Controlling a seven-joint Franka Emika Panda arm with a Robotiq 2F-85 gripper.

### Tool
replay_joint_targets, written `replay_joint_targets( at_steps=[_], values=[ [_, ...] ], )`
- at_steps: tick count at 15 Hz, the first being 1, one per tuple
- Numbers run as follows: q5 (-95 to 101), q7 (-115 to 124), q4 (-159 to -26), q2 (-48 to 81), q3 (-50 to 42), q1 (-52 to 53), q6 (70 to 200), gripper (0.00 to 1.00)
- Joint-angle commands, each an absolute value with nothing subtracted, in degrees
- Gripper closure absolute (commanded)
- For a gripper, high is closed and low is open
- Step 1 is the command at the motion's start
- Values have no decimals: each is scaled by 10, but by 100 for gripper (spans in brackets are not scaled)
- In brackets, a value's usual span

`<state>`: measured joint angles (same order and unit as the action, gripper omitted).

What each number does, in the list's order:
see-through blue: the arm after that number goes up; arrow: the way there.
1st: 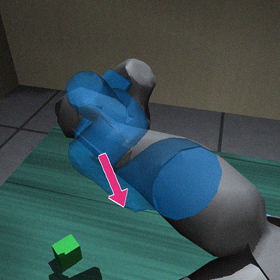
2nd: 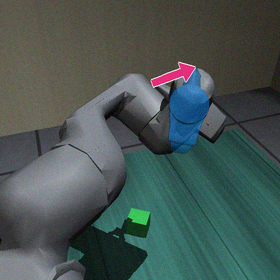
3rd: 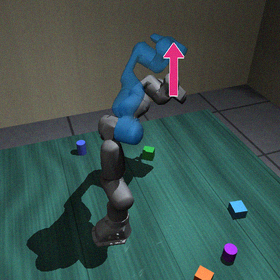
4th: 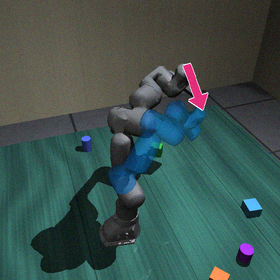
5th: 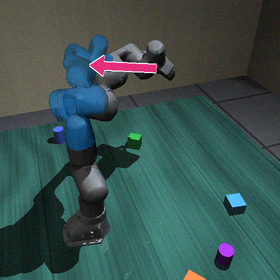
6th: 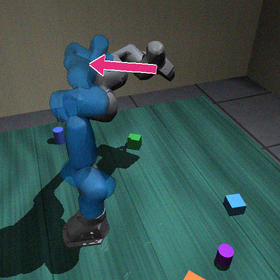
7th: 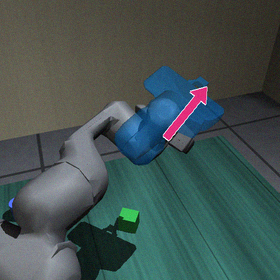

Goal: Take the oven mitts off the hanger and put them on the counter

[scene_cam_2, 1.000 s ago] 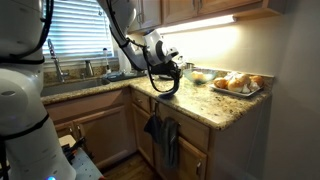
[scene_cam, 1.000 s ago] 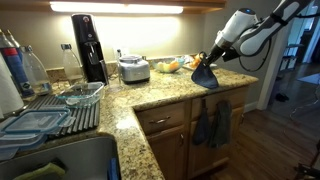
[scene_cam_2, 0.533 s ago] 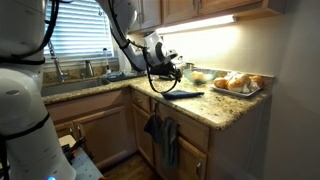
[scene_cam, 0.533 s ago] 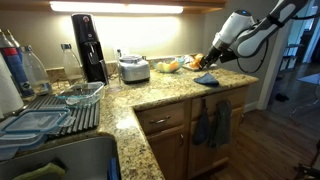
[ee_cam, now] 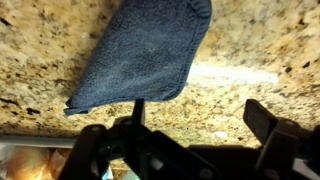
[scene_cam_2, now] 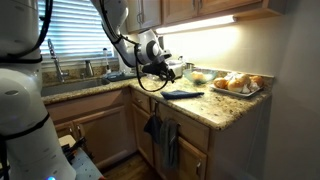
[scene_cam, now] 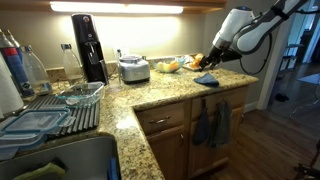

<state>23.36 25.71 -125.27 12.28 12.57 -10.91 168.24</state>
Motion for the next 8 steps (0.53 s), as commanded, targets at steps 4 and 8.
replay_joint_targets(
  at_steps=[4, 8],
  values=[
    [75, 126, -1365, -15, 63, -31, 1614, 0],
    [51, 95, -1426, -64, 57, -15, 1594, 0]
  ],
)
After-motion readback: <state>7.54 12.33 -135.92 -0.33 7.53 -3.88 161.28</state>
